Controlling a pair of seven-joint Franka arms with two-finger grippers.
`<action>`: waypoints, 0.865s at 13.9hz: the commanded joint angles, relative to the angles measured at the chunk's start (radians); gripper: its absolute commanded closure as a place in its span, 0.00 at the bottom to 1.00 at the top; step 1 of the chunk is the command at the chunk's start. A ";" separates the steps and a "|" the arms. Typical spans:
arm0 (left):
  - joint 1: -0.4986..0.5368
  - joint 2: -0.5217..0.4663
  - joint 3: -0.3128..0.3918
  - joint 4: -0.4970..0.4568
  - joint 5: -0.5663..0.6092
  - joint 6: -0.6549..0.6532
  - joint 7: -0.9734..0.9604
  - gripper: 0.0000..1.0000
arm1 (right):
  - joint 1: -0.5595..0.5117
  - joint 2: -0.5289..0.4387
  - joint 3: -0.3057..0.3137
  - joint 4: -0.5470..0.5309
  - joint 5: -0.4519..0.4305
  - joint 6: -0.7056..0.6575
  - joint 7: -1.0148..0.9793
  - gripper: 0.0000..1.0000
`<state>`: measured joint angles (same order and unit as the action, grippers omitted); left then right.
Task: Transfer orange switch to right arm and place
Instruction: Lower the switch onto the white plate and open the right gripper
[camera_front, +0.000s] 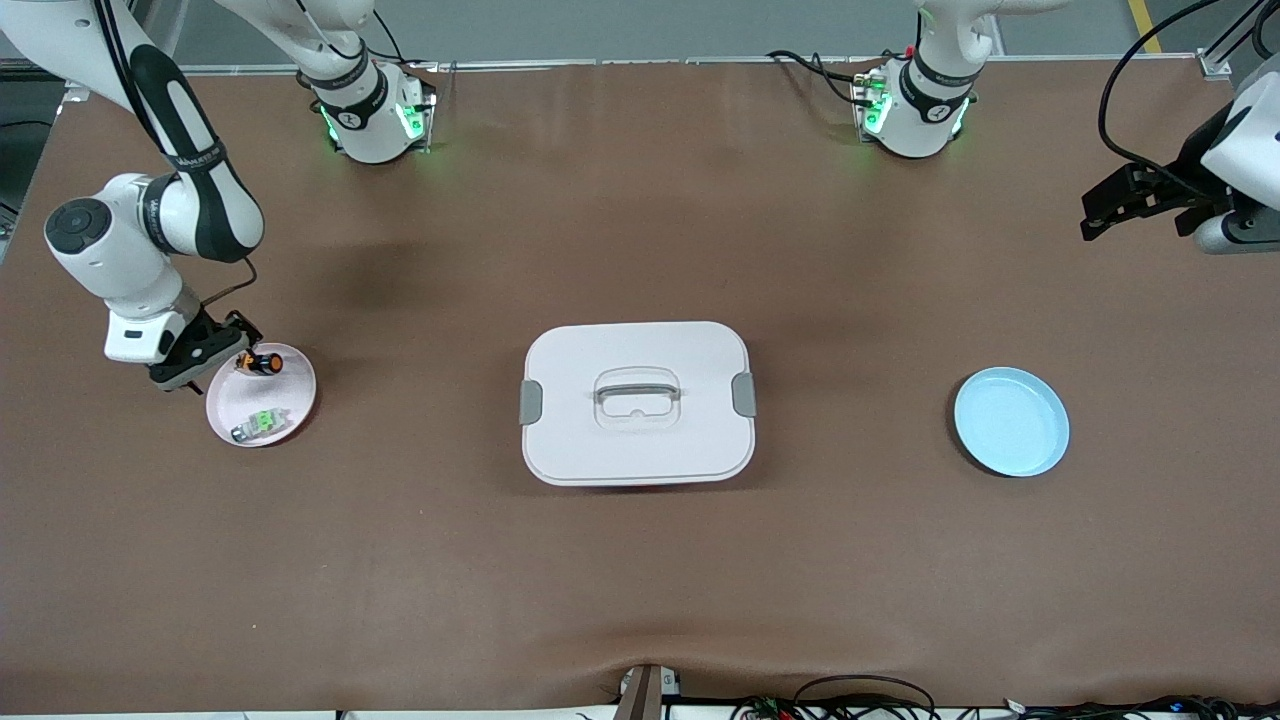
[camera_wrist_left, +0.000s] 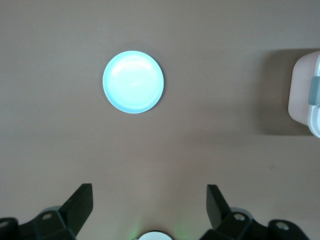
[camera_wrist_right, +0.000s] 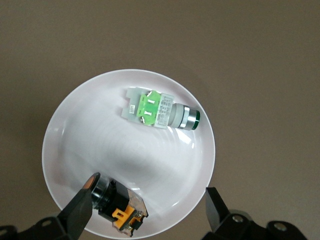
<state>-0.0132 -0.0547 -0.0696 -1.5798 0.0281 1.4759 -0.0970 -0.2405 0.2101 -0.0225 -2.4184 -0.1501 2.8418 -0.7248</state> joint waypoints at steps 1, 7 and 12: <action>0.004 -0.020 0.001 -0.011 -0.007 0.000 0.025 0.00 | 0.004 -0.031 0.009 -0.010 -0.019 -0.004 0.287 0.00; 0.004 -0.024 -0.001 -0.012 -0.007 -0.003 0.025 0.00 | 0.024 -0.054 0.010 0.008 -0.019 -0.002 0.605 0.00; 0.006 -0.019 0.001 -0.011 -0.005 -0.002 0.025 0.00 | 0.038 -0.081 0.013 0.044 -0.017 -0.016 0.711 0.00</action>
<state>-0.0132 -0.0550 -0.0700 -1.5798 0.0281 1.4759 -0.0970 -0.2087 0.1584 -0.0097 -2.3856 -0.1535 2.8476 -0.0536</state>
